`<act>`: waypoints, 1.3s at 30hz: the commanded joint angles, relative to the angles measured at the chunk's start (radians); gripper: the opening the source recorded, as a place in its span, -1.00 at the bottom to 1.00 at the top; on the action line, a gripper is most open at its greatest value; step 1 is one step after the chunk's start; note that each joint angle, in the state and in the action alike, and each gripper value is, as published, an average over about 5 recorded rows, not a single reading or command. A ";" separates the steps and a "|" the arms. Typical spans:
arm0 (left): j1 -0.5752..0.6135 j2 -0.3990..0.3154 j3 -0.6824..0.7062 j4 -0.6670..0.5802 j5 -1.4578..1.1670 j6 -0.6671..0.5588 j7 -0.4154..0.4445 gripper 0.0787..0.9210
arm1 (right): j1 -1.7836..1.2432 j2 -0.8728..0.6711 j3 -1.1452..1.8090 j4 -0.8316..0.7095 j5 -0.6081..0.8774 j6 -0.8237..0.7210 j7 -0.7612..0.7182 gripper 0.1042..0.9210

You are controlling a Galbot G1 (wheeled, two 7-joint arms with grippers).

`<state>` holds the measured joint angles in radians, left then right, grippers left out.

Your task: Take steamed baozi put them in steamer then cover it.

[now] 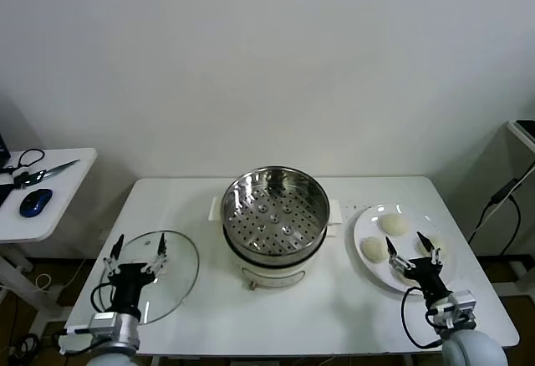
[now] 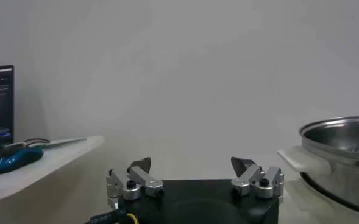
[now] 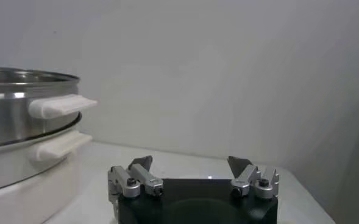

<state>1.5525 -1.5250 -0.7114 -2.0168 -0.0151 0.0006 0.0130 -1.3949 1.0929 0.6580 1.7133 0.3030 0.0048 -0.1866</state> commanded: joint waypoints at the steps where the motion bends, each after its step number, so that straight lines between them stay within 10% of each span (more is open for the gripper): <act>1: 0.002 0.004 0.002 0.000 -0.006 -0.002 -0.003 0.77 | 0.026 -0.044 0.010 0.004 -0.041 -0.051 -0.044 0.76; 17: 0.030 0.017 0.018 -0.007 -0.064 -0.003 -0.015 0.77 | 0.847 -0.740 -0.812 -0.414 -0.182 -0.157 -0.665 0.76; 23: 0.023 0.021 0.014 -0.002 -0.076 -0.001 -0.016 0.77 | 1.148 -0.649 -1.061 -0.610 -0.408 -0.046 -0.907 0.76; 39: 0.005 0.046 -0.014 0.030 -0.097 0.012 -0.032 0.77 | 1.531 -0.230 -1.421 -1.058 -0.518 0.071 -0.956 0.76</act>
<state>1.5592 -1.4820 -0.7247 -1.9899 -0.1050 0.0112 -0.0192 -0.0614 0.7498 -0.5780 0.8300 -0.1652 0.0487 -1.0690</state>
